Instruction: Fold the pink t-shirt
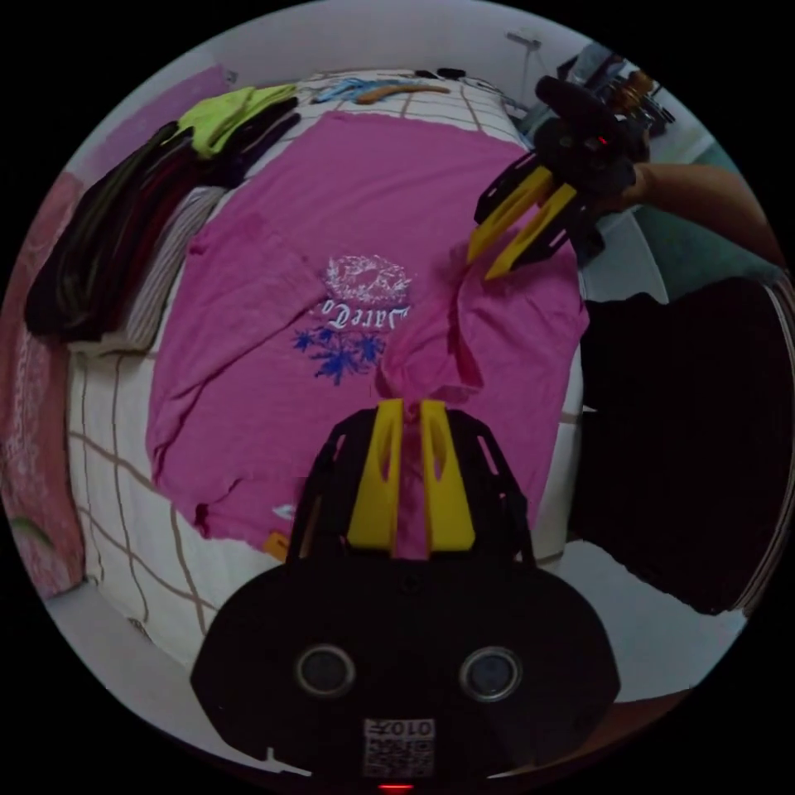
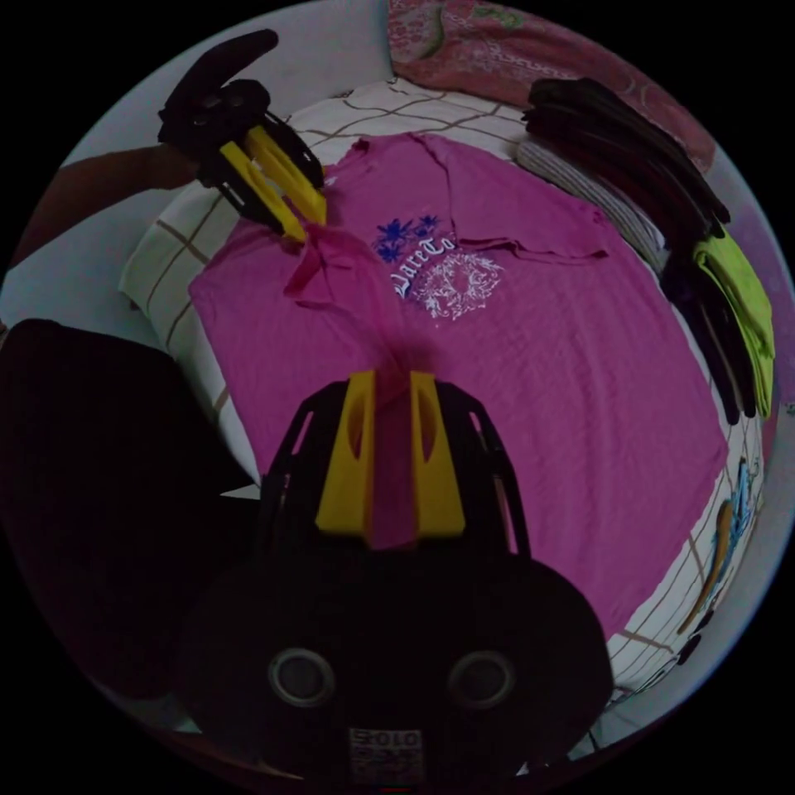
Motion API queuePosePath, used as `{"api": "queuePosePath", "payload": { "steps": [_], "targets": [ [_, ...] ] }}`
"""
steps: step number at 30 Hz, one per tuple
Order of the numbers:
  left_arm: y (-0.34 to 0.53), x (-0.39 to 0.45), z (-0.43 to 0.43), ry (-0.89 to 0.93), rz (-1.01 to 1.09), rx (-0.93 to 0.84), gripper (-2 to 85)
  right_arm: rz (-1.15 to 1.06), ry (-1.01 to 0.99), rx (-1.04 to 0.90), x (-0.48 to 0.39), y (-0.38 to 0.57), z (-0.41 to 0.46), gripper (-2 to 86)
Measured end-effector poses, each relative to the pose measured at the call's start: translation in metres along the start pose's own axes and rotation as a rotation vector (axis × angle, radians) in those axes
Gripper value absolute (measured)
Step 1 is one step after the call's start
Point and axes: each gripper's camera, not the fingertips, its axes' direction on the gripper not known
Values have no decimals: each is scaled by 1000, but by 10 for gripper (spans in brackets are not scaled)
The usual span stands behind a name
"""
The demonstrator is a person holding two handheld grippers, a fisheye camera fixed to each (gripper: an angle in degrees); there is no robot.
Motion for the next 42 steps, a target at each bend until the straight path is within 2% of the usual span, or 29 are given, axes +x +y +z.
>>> {"api": "queuePosePath", "payload": {
  "steps": [3,8,15,19,23,26,33,37,42],
  "targets": [
    [-12,-13,-4,33,-11,17,0,20,-8,-8,1,2,-1,50],
    [-14,-56,-21,172,-150,110,-2,48,-23,-22,5,8,-4,51],
    [-2,-83,-7,150,-362,21,0,202,1,-1,16,24,-12,40],
    [22,-75,-4,117,-441,45,8,287,9,78,20,40,-31,33],
    [54,-63,-21,102,-528,173,13,234,-2,108,8,46,-42,31],
    [70,-53,-20,195,-555,274,4,173,-43,100,-4,46,-39,31],
    [60,-28,37,223,-555,44,-2,135,-67,-36,-8,45,-24,26],
    [72,-31,42,262,-621,82,-1,128,-51,-49,-7,50,-45,36],
    [82,-33,-13,47,-616,265,11,183,79,124,-10,65,-87,50]
  ]
}}
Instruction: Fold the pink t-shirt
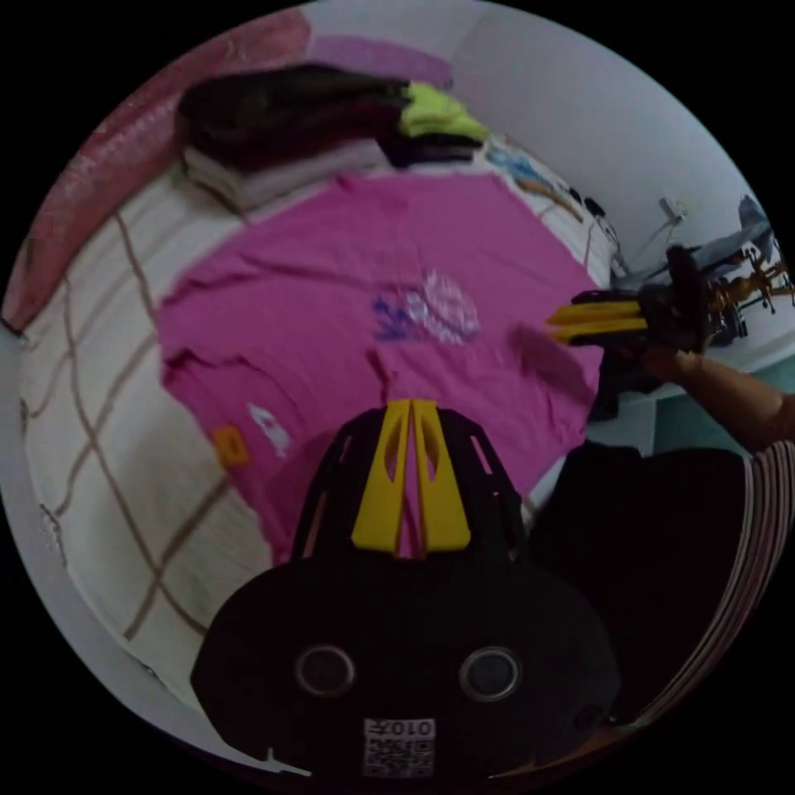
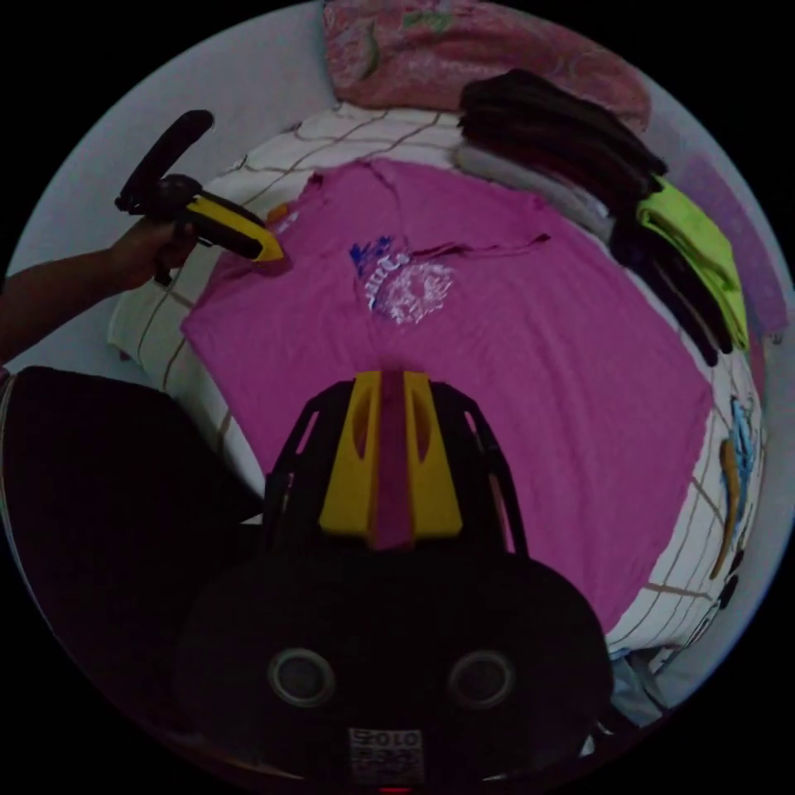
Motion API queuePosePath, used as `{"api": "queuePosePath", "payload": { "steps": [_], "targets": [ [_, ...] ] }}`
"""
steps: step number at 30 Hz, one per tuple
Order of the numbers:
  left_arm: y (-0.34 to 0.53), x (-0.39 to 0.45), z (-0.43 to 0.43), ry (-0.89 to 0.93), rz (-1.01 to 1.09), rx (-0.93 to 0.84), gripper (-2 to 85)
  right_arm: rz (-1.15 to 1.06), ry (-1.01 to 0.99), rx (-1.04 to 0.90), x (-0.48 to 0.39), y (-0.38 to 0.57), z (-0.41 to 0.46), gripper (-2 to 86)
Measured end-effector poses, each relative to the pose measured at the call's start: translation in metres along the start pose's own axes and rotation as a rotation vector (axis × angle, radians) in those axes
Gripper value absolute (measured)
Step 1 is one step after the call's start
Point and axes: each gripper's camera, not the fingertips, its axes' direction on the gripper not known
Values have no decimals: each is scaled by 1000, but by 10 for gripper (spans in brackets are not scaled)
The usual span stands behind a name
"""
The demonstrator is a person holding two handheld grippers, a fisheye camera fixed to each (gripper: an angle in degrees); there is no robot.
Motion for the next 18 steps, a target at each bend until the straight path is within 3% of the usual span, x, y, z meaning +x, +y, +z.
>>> {"api": "queuePosePath", "payload": {
  "steps": [3,5,8,13,18],
  "targets": [
    [-15,-12,-12,-64,-15,98,41,41,-3,48,5,0,-11,52],
    [-38,-16,1,-134,35,62,64,50,-36,29,7,-5,-14,50],
    [-72,-10,21,-49,139,16,77,59,-74,49,6,-17,-24,49],
    [-100,32,55,-79,315,-24,74,74,-85,88,0,-28,-48,45],
    [-103,35,91,-160,306,-131,44,105,-74,69,-4,-27,-62,45]
  ]
}}
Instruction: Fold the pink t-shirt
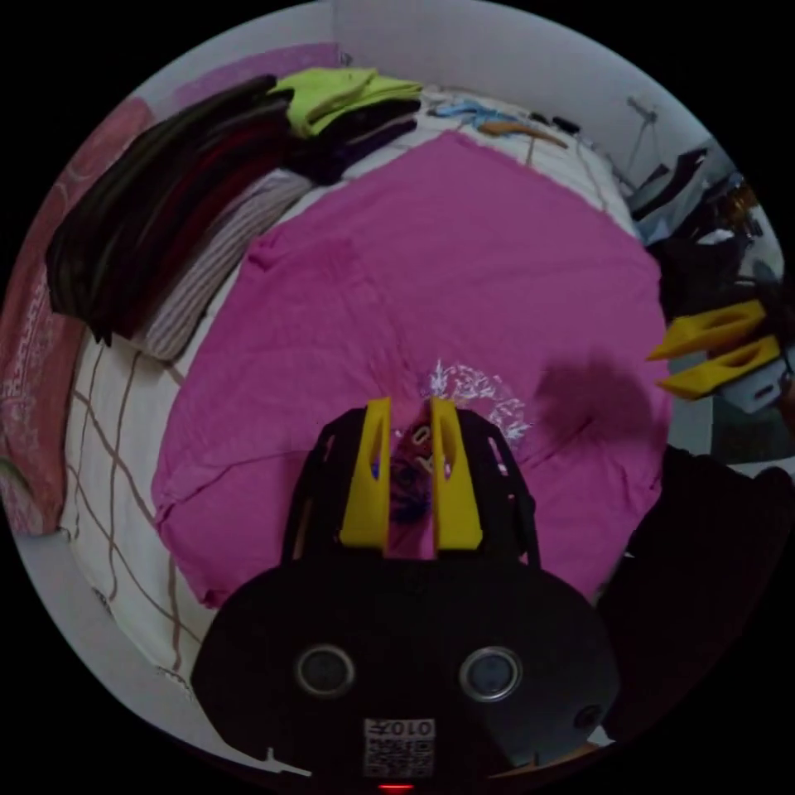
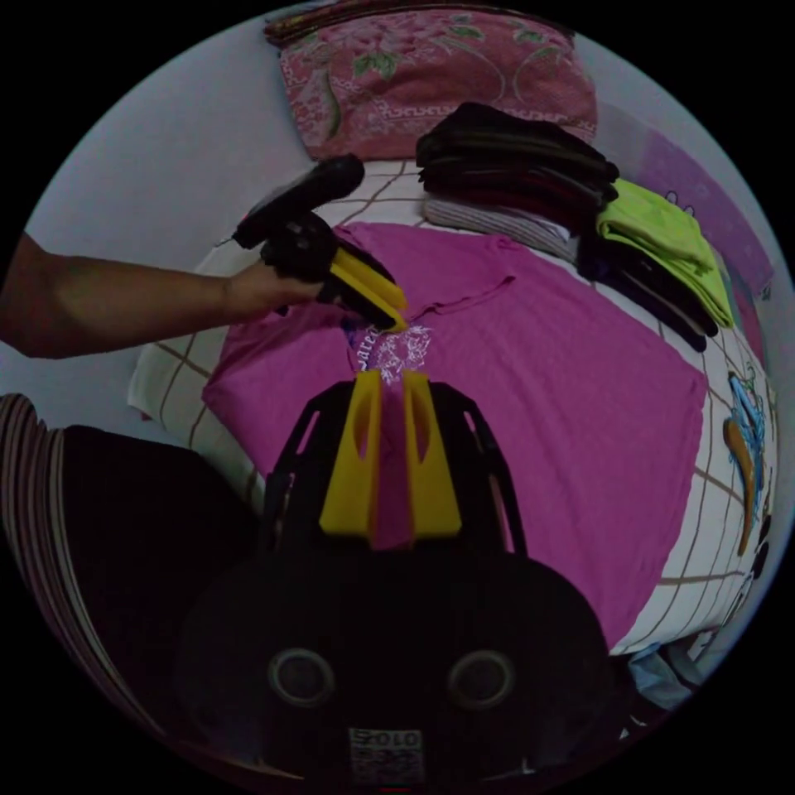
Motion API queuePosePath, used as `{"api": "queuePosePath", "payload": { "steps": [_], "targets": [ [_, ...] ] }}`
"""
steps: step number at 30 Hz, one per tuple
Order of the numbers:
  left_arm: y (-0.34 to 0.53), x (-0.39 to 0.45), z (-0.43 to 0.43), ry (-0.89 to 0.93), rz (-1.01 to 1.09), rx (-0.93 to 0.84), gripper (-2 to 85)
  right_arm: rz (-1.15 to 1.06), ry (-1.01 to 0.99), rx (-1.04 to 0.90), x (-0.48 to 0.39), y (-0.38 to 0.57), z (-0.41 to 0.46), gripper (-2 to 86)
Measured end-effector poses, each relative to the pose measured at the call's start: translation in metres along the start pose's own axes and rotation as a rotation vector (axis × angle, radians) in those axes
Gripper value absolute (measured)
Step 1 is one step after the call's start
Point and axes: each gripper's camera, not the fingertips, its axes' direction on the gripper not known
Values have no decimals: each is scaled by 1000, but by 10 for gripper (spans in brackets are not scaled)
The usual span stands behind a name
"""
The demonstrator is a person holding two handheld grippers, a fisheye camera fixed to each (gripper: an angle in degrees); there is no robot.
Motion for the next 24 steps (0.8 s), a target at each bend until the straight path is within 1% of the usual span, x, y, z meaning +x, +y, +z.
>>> {"api": "queuePosePath", "payload": {
  "steps": [2,4,5,7,9,10,11,14,18,20,21,23,24],
  "targets": [
    [7,-11,-4,54,-54,26,22,14,-5,-22,-2,0,-2,46],
    [16,-17,-15,45,-99,73,14,34,-17,-31,-7,-1,-5,47],
    [22,-17,-24,54,-104,113,12,39,-21,-31,-8,-2,-5,47],
    [28,-11,-30,62,-73,134,11,45,-39,-41,-16,-9,-6,47],
    [32,-3,-17,35,-36,68,16,28,-45,-56,-24,-19,-5,47],
    [36,-2,1,47,-28,-11,23,8,-49,-65,-31,-27,-5,48],
    [42,-5,16,120,-42,-46,33,-4,-49,-68,-34,-31,-5,49],
    [60,-18,9,195,-138,49,55,-60,-27,-44,-53,-56,-16,51],
    [93,-17,-20,173,-172,173,73,-56,-26,11,-72,-86,-32,52],
    [135,-19,-43,137,-230,228,79,-64,-23,27,-83,-98,-38,51],
    [148,-20,-47,127,-253,236,81,-77,-19,31,-93,-106,-40,52],
    [207,-24,-61,118,-364,257,85,-114,-21,37,-111,-121,-43,55],
    [223,-25,-62,121,-389,260,86,-147,-24,43,-126,-131,-44,58]
  ]
}}
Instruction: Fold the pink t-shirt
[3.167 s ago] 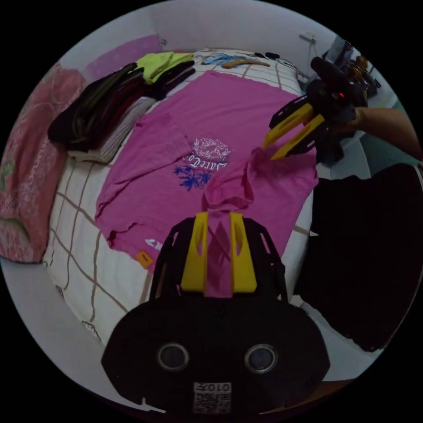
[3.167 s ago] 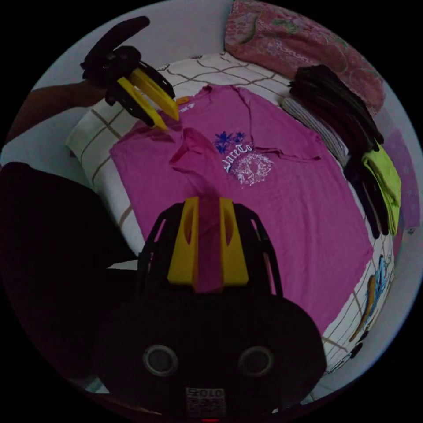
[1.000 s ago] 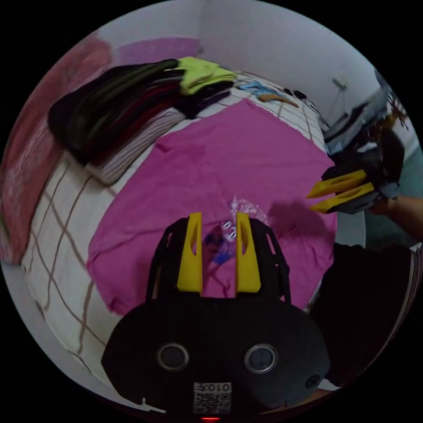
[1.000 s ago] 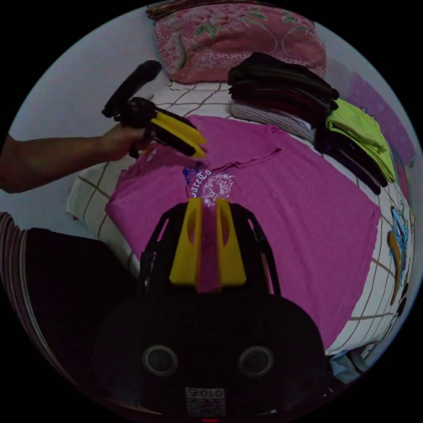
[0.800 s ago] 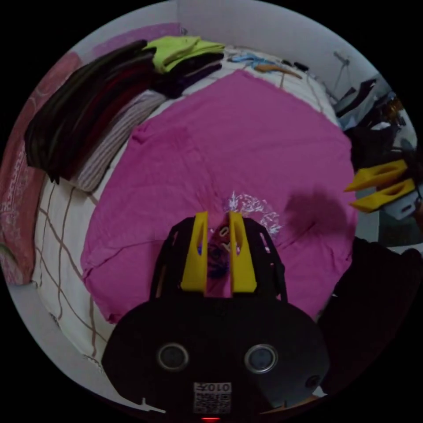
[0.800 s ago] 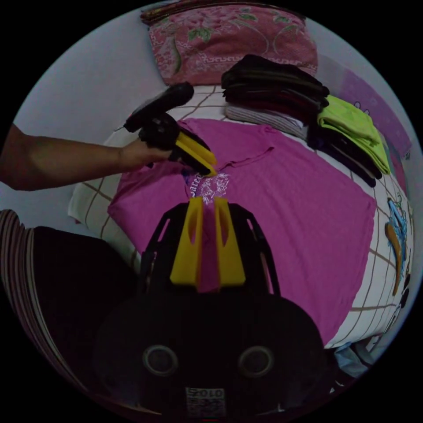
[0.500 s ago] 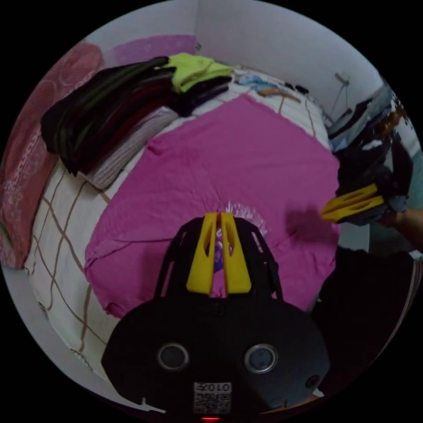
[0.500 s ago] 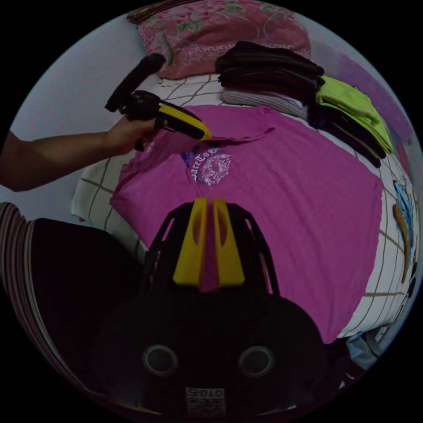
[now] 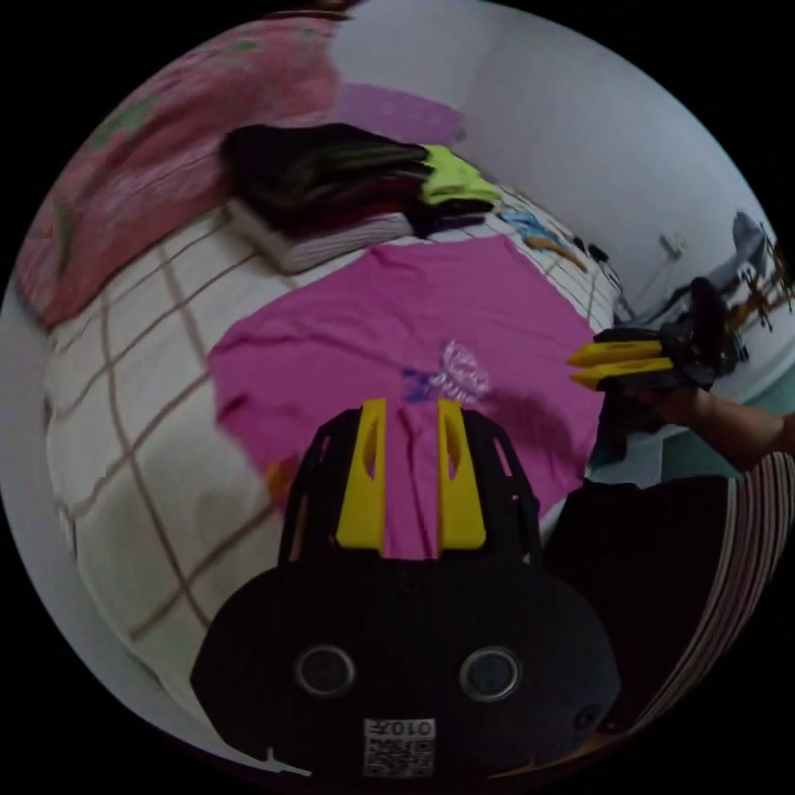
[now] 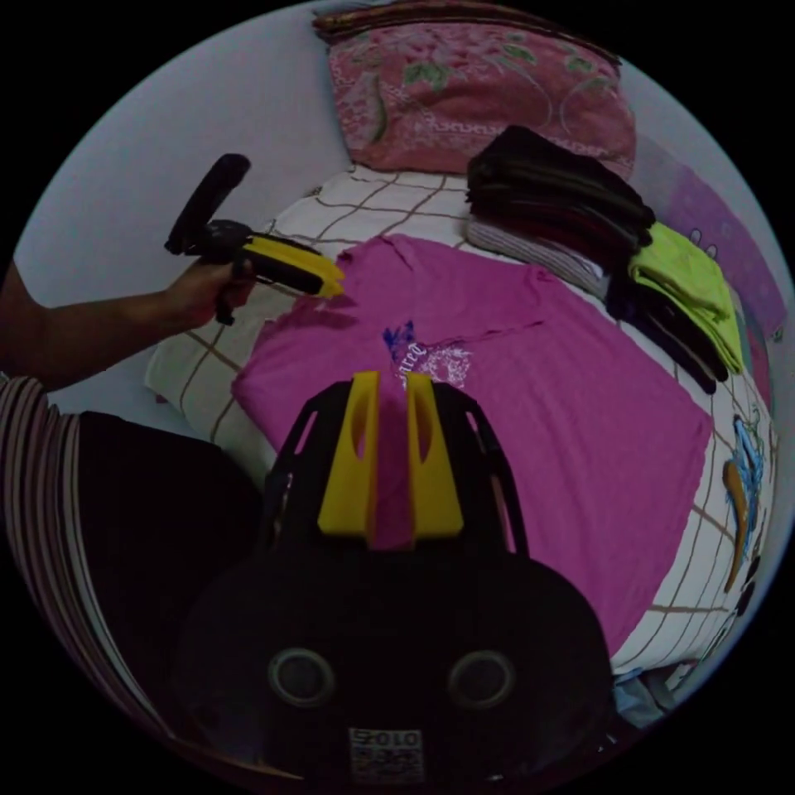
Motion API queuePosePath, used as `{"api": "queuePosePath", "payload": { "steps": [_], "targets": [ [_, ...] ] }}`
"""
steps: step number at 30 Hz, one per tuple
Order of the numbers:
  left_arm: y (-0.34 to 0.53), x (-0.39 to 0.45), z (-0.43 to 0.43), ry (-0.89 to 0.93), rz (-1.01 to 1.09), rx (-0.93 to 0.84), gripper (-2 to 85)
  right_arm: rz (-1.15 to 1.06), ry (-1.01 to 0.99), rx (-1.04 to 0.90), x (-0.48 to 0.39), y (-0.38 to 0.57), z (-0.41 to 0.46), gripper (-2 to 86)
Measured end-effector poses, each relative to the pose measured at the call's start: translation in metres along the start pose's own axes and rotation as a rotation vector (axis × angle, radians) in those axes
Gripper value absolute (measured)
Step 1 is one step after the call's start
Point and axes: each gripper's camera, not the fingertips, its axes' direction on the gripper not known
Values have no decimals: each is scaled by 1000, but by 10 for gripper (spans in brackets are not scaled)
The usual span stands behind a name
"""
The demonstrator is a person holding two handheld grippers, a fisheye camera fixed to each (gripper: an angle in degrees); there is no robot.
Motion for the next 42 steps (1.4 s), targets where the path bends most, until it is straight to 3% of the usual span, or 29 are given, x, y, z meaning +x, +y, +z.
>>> {"api": "queuePosePath", "payload": {
  "steps": [5,11,22,27,37,42],
  "targets": [
    [119,-28,-22,-74,-243,-77,93,-174,-56,-7,-64,-57,11,65],
    [182,-18,-15,-88,-431,-87,96,-375,-67,-31,-132,-137,21,70],
    [200,-12,13,-73,-590,-83,99,-693,157,-142,-141,-361,48,76],
    [200,-2,24,-179,-651,-98,101,-816,124,-197,-143,-482,98,85],
    [212,30,29,-298,-730,-85,103,-1395,115,-306,-218,-629,182,109],
    [215,35,31,-285,-758,-85,99,-1439,49,-436,-230,-683,209,109]
  ]
}}
